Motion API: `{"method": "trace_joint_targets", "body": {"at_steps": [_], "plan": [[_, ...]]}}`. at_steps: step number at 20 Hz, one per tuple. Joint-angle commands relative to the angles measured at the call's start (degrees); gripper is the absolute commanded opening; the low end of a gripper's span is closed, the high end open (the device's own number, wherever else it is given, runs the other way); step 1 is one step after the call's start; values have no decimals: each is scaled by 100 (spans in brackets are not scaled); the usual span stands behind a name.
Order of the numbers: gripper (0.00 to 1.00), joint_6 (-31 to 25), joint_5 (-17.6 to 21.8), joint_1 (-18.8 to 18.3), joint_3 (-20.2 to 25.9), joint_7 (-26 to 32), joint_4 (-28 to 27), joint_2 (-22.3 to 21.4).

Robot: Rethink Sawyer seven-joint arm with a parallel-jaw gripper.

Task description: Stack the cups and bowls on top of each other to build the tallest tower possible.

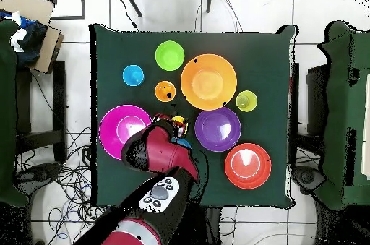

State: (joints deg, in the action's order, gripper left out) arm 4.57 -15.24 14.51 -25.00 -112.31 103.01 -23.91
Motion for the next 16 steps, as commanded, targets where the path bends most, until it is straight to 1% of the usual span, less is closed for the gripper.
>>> {"method": "trace_joint_targets", "body": {"at_steps": [1, 8, 10, 13, 14, 16], "plan": [[100, 66, -206, 131, 480, -1087, -36, 298], [100, -161, -466, 332, 375, -1151, -116, 307], [100, -258, -621, 441, 302, -1231, -97, 280], [100, -624, -1031, 693, 147, -1434, -93, 230], [100, -746, -1113, 783, 61, -1441, -117, 227], [100, -867, -1184, 793, 100, -1446, -70, 163]]}}
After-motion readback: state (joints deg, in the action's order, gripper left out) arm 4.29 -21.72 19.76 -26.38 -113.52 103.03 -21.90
